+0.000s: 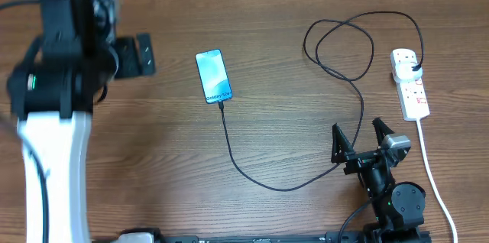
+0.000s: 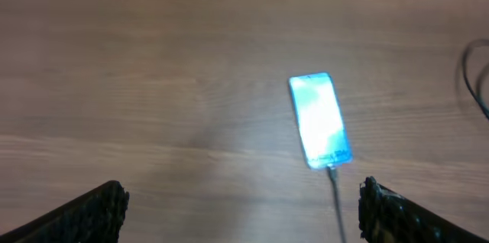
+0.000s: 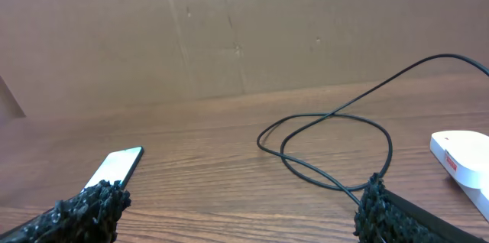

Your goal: Plug charger to phone and switch on socket

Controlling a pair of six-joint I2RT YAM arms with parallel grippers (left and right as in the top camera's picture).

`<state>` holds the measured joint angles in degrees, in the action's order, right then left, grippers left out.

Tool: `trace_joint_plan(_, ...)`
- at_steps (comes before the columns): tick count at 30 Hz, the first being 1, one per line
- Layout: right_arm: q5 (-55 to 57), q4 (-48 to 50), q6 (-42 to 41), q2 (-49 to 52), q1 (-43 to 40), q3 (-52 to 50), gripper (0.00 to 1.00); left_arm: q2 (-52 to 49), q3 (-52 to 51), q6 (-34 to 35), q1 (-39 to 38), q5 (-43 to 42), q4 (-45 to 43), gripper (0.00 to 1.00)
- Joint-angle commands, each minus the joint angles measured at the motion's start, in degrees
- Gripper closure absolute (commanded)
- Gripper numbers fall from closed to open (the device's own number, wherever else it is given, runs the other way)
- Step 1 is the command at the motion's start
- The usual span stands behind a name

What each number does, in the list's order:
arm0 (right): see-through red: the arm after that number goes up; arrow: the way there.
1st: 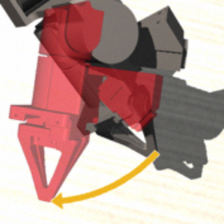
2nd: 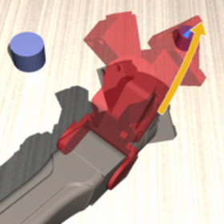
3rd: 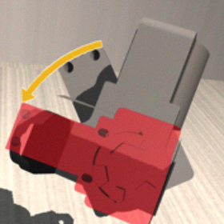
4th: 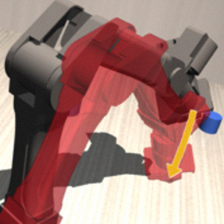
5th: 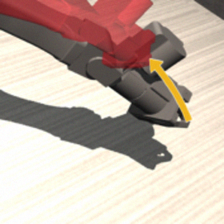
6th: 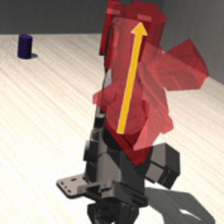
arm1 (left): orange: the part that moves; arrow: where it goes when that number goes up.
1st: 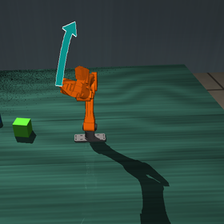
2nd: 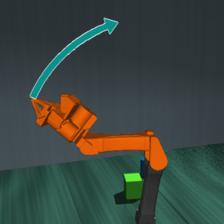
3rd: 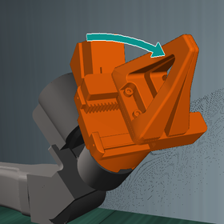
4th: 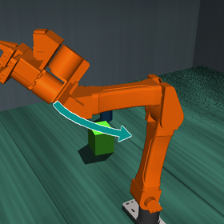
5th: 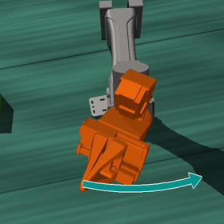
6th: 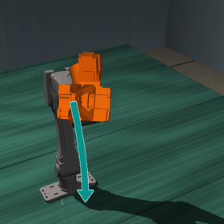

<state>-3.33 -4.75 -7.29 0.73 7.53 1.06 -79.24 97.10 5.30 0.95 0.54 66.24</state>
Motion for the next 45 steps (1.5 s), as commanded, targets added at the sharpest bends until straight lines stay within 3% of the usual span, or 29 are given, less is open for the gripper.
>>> trace_joint_plan(1,0.74,0.13,-0.20,-0.57,0.17,-0.61,0.00,8.44,-10.62,-2.82,0.11,6.51,-7.02,0.01)
trace_joint_plan(5,0.74,0.15,-0.20,-0.57,0.17,-0.61,0.00,18.95,-25.00,-5.88,1.09,3.67,-22.25,0.01)
trace_joint_plan(10,0.72,0.15,-0.20,-0.57,0.17,-0.61,0.00,32.50,-45.53,-14.93,1.29,-3.17,-43.08,0.01)
trace_joint_plan(14,0.74,0.13,-0.20,-0.57,0.17,-0.61,0.00,41.46,-59.95,-15.63,1.29,-3.13,-57.00,0.00)
trace_joint_plan(19,0.74,0.13,-0.20,-0.57,0.17,-0.61,0.00,50.34,-74.10,-15.91,1.29,-3.10,-66.69,0.01)
trace_joint_plan(32,0.74,0.13,-0.20,-0.57,0.17,-0.61,0.00,70.29,-93.66,-20.79,1.27,-2.62,-68.43,0.00)
trace_joint_plan(40,0.72,0.15,-0.20,-0.57,0.17,-0.61,0.00,76.81,-96.85,-21.62,1.27,-1.68,-61.51,0.01)
trace_joint_plan(45,0.74,0.15,-0.20,-0.57,0.17,-0.61,0.00,79.14,-96.85,-21.66,1.27,-1.38,-61.79,0.00)
